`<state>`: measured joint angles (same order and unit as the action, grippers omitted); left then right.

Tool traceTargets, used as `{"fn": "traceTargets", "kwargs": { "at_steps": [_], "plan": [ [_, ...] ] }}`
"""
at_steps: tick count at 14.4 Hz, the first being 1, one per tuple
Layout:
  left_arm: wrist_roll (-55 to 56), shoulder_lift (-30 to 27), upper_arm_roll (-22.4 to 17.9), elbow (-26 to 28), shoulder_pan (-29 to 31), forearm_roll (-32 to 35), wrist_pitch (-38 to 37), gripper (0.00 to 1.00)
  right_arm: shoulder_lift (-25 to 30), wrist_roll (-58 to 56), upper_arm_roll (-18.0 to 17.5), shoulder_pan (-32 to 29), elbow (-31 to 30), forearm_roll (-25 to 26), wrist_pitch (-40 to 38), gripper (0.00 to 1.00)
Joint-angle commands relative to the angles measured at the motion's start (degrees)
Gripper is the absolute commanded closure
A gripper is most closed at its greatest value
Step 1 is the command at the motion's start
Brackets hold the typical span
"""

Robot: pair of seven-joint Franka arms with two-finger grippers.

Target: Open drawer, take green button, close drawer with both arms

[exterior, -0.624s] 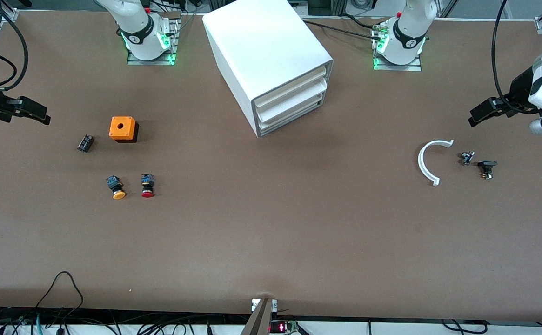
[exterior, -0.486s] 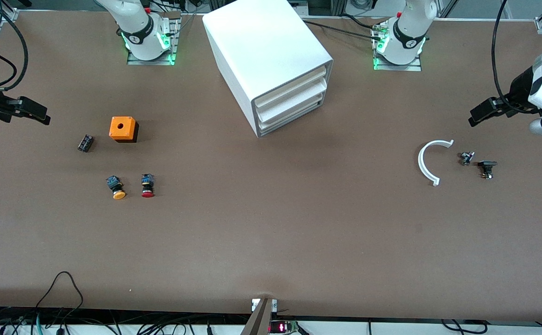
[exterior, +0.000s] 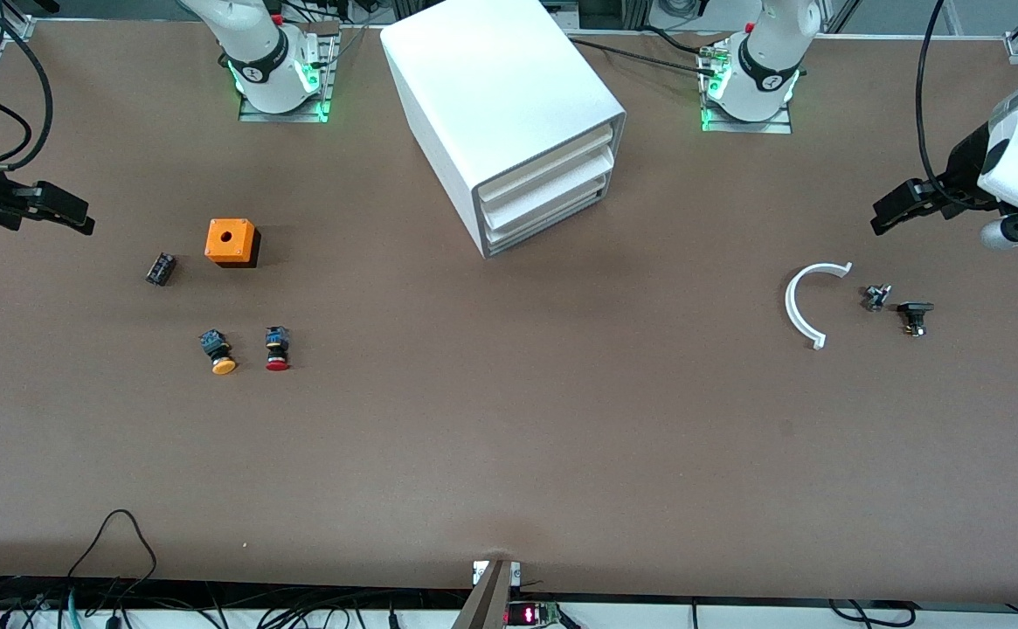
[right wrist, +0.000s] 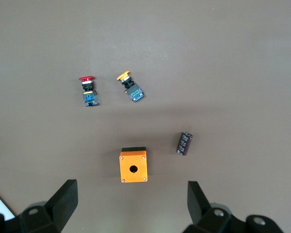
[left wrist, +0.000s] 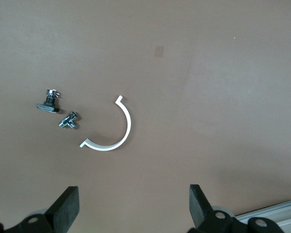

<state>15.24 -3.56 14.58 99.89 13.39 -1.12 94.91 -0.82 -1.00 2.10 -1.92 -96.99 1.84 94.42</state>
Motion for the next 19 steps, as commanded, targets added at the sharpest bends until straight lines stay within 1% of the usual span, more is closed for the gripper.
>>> {"fn": "traceTargets", "kwargs": {
  "at_steps": [1,4,6,8,9,11,12,13,14,15,16,17,18,19],
  "plan": [
    [-1.4,1.1,0.2,-2.5,0.4,-1.5,-1.7,0.00,0.8,-0.1,0.1,0.0,-0.6,-0.3,-0.1,0.00],
    [-0.7,2.7,1.2,-3.4,-0.3,-1.3,-3.7,0.00,0.7,-0.1,0.1,0.0,-0.6,-0.3,0.0,0.00],
    [-1.3,3.6,1.2,-3.6,-0.3,-1.3,-3.5,0.00,0.6,-0.1,0.1,0.0,-0.6,-0.3,-0.1,0.00],
    [-1.3,9.3,1.8,-3.8,-0.5,-0.9,-3.9,0.00,0.4,-0.1,0.1,0.0,-0.6,-0.3,0.1,0.00],
    [-1.3,12.7,2.4,-4.7,-0.1,-1.3,-5.3,0.00,0.3,-0.1,0.1,0.0,-0.6,-0.3,0.1,0.00],
    [-3.8,14.0,2.4,-3.9,-0.4,-3.4,-6.1,0.00,0.2,-0.1,0.1,0.0,-0.6,-0.4,0.4,0.00],
    [-4.4,16.6,2.6,-3.8,-0.6,-5.2,-6.1,0.00,0.2,-0.1,0.1,0.0,-0.6,-0.4,0.4,0.00],
    [-5.3,19.4,2.6,-3.6,-0.9,-9.7,-6.1,0.00,0.1,-0.1,0.1,0.0,-0.6,-0.4,0.4,0.00],
    [-7.0,21.9,2.6,-2.1,-1.0,-14.7,-5.8,0.00,-0.2,-0.1,0.1,0.0,-0.6,-0.4,0.4,0.00],
    [-10.2,23.8,2.6,0.4,-1.1,-19.0,-3.9,0.00,-0.2,-0.1,0.1,0.0,-0.6,-0.4,0.4,0.00],
    [-16.0,25.9,2.7,3.1,-1.2,-23.1,-1.7,0.00,-0.2,-0.1,0.1,-0.1,-0.5,-0.9,0.2,0.00],
    [-22.9,29.2,3.9,4.3,-1.5,-26.9,-0.4,0.00,-0.2,-0.1,0.2,0.0,-0.5,-1.0,0.1,0.00],
    [-27.6,32.2,4.5,5.3,-2.0,-29.8,1.1,0.00,-0.3,-0.1,0.2,0.0,-0.5,-0.9,0.1,0.00],
    [-29.5,33.9,4.6,7.1,-3.7,-32.6,3.9,0.00,-0.2,0.0,0.2,0.0,-0.5,-0.9,0.1,0.00]
  ]
}}
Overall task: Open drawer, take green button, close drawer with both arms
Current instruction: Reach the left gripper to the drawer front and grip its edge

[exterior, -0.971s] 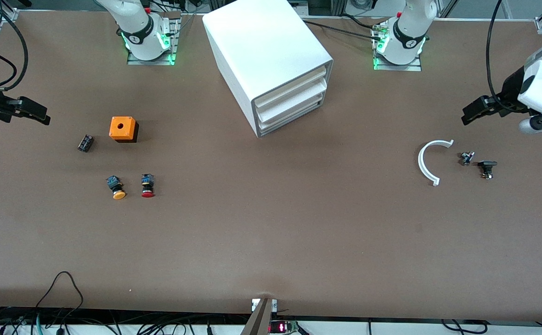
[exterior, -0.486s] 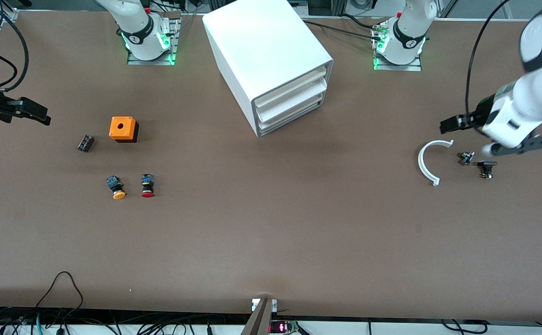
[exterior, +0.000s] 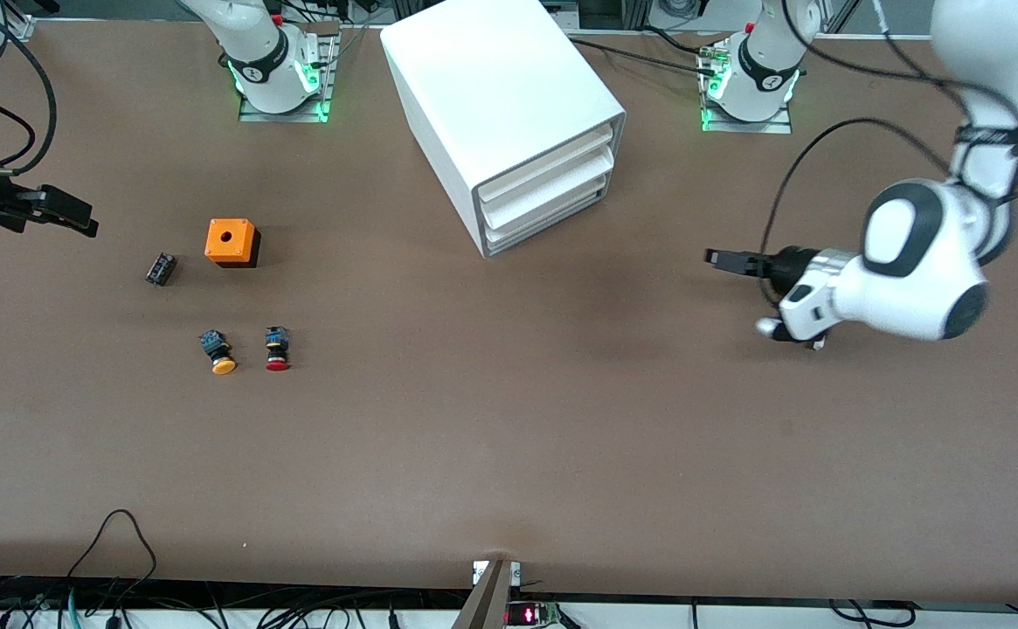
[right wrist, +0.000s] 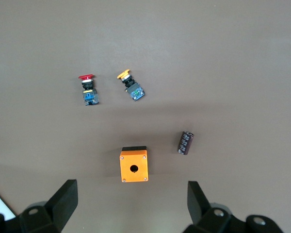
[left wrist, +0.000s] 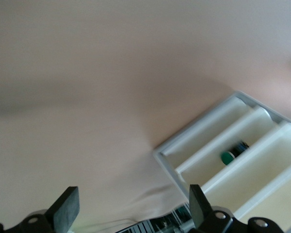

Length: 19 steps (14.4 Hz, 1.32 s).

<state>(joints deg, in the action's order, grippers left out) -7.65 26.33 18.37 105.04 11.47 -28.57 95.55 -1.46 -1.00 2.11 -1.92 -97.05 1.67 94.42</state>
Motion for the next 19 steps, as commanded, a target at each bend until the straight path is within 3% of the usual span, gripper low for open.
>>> {"fn": "traceTargets", "kwargs": {
  "at_steps": [1,5,9,11,14,16,17,18,19],
  "plan": [
    [-7.3,4.6,0.9,4.4,-2.9,-7.7,5.8,0.00,0.3,-0.1,0.2,-0.1,-0.5,-0.7,0.1,0.00],
    [-16.1,6.4,3.8,11.0,-8.4,-17.1,12.9,0.00,-0.2,-0.1,0.1,-0.1,-0.5,-1.0,-0.2,0.00],
    [-20.4,6.8,8.5,16.8,-10.1,-24.2,18.7,0.00,-0.4,-0.3,-0.3,0.2,-0.3,-2.3,-0.4,0.00],
    [-22.0,7.3,10.9,18.7,-10.4,-26.8,22.2,0.00,-0.4,-0.3,-0.4,0.4,-0.2,-2.2,-0.4,0.00],
    [-22.1,7.6,11.4,19.6,-11.2,-27.4,23.0,0.02,-0.6,-0.3,-0.8,1.3,1.0,-2.2,-0.3,0.00],
    [-22.1,7.9,12.1,20.4,-11.2,-28.3,24.1,0.24,-2.8,-0.4,-1.0,3.1,2.2,-2.3,0.3,0.00],
    [-22.3,7.9,12.6,20.6,-11.2,-28.3,25.1,0.50,-3.8,-0.3,-1.0,4.6,2.3,-2.2,0.8,0.00],
    [-23.4,7.9,12.7,20.5,-11.2,-28.3,25.6,0.87,-4.6,-0.4,-1.0,6.4,2.3,-2.1,2.7,0.00],
    [-23.9,7.9,12.6,20.3,-11.2,-28.1,25.6,1.00,-5.6,-0.5,-1.0,7.9,2.3,-2.1,4.4,0.00]
  ]
}}
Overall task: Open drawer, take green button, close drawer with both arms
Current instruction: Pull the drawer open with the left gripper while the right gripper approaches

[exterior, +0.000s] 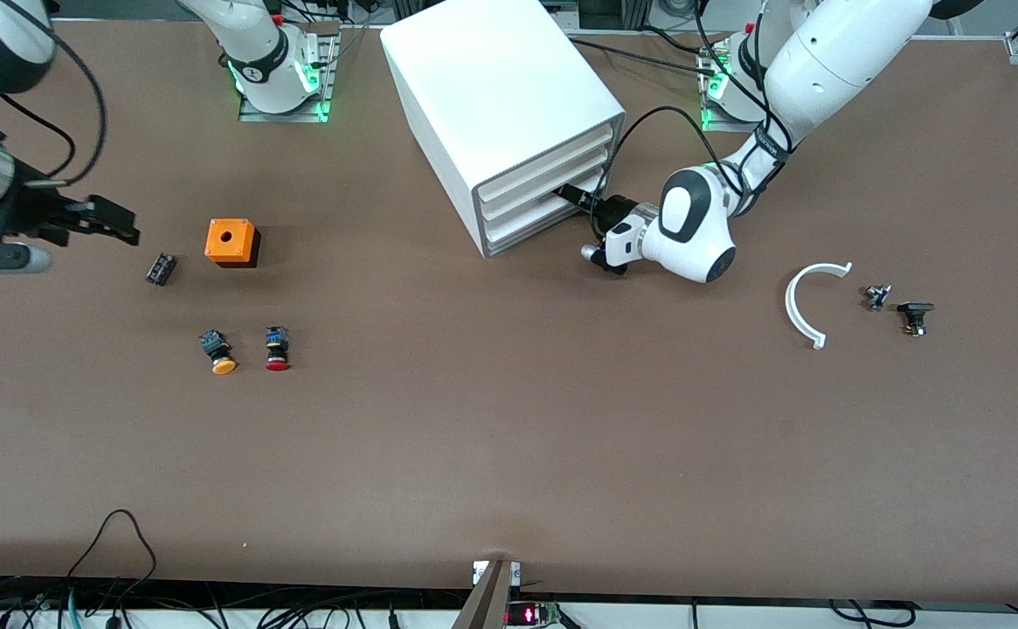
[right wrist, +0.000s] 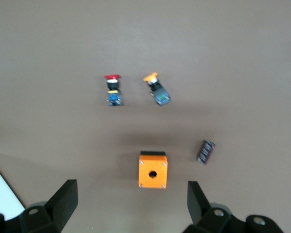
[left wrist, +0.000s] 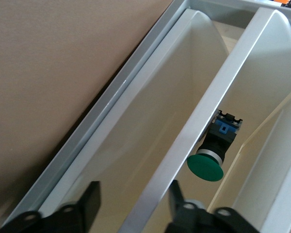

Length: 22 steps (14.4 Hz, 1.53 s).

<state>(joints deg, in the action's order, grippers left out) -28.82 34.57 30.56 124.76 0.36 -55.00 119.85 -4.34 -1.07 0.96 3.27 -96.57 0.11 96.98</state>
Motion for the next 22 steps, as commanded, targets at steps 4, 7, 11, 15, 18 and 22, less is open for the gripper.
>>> {"fn": "traceTargets", "kwargs": {
  "at_steps": [4,7,11,15,18,22],
  "plan": [
    [-3.0,-2.0,-1.9,-1.4,3.3,-1.0,1.3,1.00,-9.0,-7.1,0.1,9.6,5.2,-0.5,4.5,0.00],
    [-2.9,-2.4,-6.6,-6.3,6.0,-0.9,1.3,1.00,-15.1,-9.6,0.1,15.1,13.0,-0.5,4.5,0.00],
    [-2.9,-3.4,-7.4,-7.0,6.6,-1.0,1.2,0.00,-22.1,-13.9,-0.6,22.6,22.1,-1.0,4.6,0.00],
    [-2.7,-11.7,-9.5,-9.1,9.6,8.3,1.3,0.00,-24.7,-16.6,-0.6,33.4,23.8,-0.7,7.3,0.00],
    [-2.6,-22.6,-12.1,-10.3,11.6,20.5,4.0,0.00,-28.5,-17.3,-0.4,39.8,24.0,-0.6,13.5,0.00],
    [3.2,-37.1,-17.1,-12.0,11.5,40.2,-8.1,0.00,-33.4,-28.9,-0.4,44.7,24.1,-0.7,20.3,0.00]
  ]
}}
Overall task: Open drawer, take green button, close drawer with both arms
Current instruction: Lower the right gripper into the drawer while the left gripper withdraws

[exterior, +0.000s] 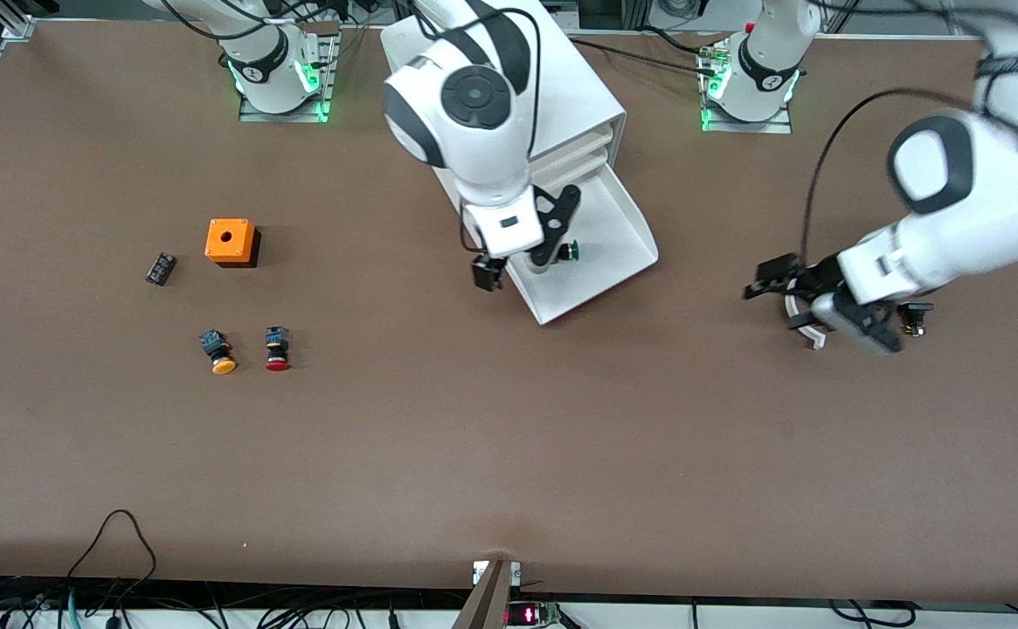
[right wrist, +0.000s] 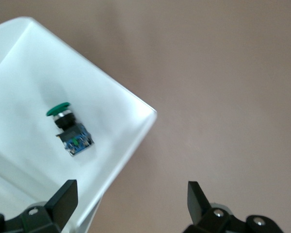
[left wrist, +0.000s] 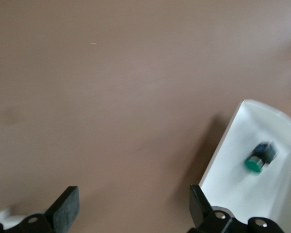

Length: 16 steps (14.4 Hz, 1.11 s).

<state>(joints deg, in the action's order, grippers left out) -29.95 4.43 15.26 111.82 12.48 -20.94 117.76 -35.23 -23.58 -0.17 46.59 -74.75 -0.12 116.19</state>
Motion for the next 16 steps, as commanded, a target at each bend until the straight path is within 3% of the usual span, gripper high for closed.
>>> {"fn": "traceTargets", "kwargs": {
  "at_steps": [1,3,4,9,16],
  "plan": [
    [10.2,-8.5,-2.1,-1.1,-0.7,9.9,-11.3,0.00,-2.8,-8.7,0.7,1.9,2.1,-0.6,1.4,0.00],
    [17.1,-9.2,-1.4,-7.9,-2.0,22.6,-24.6,0.00,-3.6,-12.1,0.5,2.0,2.1,-0.8,1.3,0.00],
    [18.3,-9.2,-1.5,-8.5,-2.7,23.7,-27.1,0.00,-4.1,-13.3,0.3,2.0,2.1,-0.8,1.3,0.00],
    [25.4,-8.9,-4.3,-8.7,-2.8,22.3,-24.4,0.00,-7.1,-15.4,0.0,2.7,2.1,-0.8,1.6,0.00],
    [29.1,-9.1,-4.0,-9.1,-2.8,21.1,-24.6,0.00,-9.6,-13.3,-0.6,4.6,2.1,-0.8,2.0,0.00]
  ]
}}
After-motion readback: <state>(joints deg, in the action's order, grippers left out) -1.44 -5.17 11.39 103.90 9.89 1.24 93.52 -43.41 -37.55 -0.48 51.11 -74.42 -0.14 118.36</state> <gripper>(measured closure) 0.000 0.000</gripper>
